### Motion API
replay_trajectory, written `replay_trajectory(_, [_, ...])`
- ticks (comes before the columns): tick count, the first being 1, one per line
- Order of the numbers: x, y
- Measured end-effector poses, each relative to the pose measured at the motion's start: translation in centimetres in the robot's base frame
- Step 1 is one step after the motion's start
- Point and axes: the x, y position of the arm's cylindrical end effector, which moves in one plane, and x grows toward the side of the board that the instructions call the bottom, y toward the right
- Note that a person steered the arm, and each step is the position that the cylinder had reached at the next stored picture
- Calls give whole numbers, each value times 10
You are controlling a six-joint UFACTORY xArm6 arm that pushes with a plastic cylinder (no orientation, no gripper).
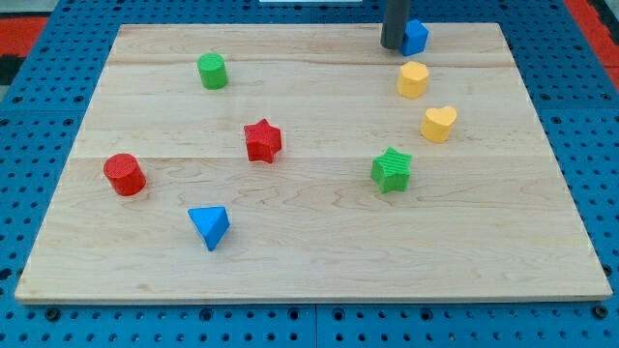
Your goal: Push the yellow hexagon right a bit
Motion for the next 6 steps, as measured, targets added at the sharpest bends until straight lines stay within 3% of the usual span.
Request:
replay_trajectory(2, [49, -17])
replay_trajectory(3, [53, -27])
replay_trajectory(6, [63, 22])
